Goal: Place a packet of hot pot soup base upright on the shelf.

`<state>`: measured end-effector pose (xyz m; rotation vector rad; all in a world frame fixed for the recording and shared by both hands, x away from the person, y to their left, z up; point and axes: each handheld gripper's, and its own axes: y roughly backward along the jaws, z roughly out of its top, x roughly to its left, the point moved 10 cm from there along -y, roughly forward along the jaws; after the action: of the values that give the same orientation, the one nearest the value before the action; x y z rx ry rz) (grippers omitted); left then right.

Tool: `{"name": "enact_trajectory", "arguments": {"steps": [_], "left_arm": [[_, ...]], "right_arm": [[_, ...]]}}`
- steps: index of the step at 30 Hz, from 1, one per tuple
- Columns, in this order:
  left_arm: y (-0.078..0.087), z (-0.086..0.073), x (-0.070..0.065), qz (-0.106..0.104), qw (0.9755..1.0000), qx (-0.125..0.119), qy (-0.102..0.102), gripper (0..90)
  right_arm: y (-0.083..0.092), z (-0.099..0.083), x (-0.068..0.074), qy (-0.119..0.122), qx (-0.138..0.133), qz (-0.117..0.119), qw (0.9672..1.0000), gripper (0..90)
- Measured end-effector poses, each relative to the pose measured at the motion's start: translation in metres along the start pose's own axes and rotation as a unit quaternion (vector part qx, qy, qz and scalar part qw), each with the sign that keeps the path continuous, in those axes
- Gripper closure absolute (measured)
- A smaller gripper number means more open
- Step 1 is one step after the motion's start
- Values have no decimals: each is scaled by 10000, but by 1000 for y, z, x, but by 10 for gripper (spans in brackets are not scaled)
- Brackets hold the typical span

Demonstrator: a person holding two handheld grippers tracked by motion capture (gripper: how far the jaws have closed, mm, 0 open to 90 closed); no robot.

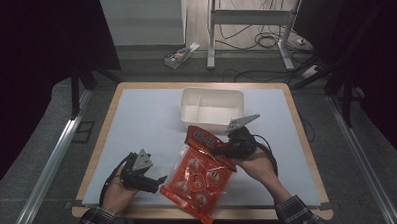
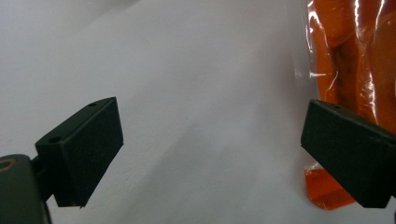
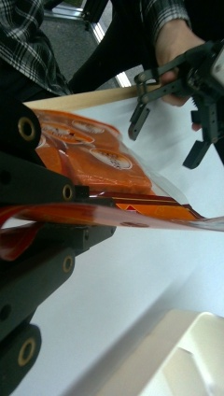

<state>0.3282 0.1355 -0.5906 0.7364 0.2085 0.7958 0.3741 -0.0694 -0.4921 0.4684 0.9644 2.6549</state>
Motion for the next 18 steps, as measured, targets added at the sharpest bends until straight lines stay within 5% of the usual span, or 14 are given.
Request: {"name": "enact_trajectory", "arguments": {"steps": [18], "left_arm": [[1, 1, 0, 3, 10000, -64, 16, 54]], "right_arm": [[36, 44, 11, 351, -170, -182, 9991, 886]]}}
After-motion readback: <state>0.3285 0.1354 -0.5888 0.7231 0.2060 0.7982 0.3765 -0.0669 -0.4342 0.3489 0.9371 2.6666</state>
